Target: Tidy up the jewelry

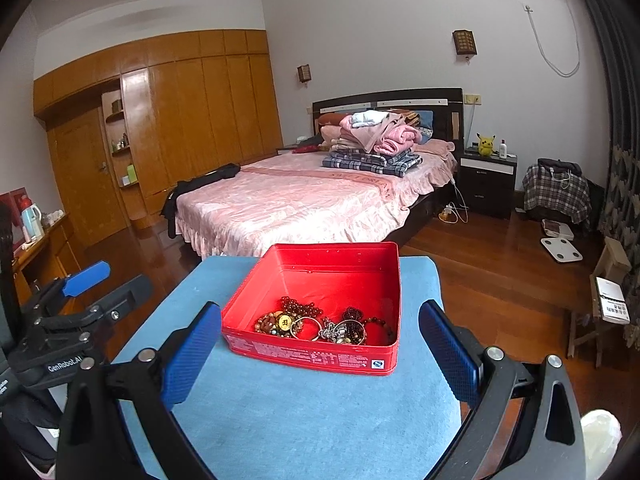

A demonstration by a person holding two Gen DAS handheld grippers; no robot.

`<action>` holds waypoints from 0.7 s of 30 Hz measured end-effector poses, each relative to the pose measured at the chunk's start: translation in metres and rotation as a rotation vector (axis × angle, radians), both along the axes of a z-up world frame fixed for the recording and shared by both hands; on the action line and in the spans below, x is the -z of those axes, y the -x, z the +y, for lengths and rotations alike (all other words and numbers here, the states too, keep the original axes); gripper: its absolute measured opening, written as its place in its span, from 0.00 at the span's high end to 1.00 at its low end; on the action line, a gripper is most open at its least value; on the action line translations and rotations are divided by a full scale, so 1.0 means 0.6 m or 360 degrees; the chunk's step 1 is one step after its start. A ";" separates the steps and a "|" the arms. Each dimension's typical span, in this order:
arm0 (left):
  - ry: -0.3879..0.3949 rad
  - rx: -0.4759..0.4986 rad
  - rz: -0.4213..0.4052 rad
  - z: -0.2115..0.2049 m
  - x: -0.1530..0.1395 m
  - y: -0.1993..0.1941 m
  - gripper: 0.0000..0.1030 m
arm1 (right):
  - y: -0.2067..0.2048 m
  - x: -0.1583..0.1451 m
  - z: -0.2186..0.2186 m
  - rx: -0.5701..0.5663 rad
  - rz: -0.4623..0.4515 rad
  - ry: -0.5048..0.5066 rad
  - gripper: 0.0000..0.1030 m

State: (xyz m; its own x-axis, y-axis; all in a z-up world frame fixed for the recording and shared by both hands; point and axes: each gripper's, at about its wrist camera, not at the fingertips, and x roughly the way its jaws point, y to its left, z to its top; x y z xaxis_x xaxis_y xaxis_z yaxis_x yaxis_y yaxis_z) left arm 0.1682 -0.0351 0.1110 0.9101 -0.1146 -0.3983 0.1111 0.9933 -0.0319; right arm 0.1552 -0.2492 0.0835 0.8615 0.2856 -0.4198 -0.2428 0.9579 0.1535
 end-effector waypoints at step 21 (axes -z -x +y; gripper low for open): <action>-0.0009 -0.0002 0.0003 0.005 0.006 0.004 0.05 | 0.004 0.005 0.006 0.0001 0.0008 0.0016 0.06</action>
State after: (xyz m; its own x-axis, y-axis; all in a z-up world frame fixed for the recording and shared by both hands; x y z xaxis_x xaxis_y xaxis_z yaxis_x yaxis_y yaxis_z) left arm 0.1658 -0.0323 0.1072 0.9095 -0.1113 -0.4005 0.1098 0.9936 -0.0267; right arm 0.1528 -0.2457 0.0803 0.8595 0.2809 -0.4269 -0.2414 0.9595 0.1453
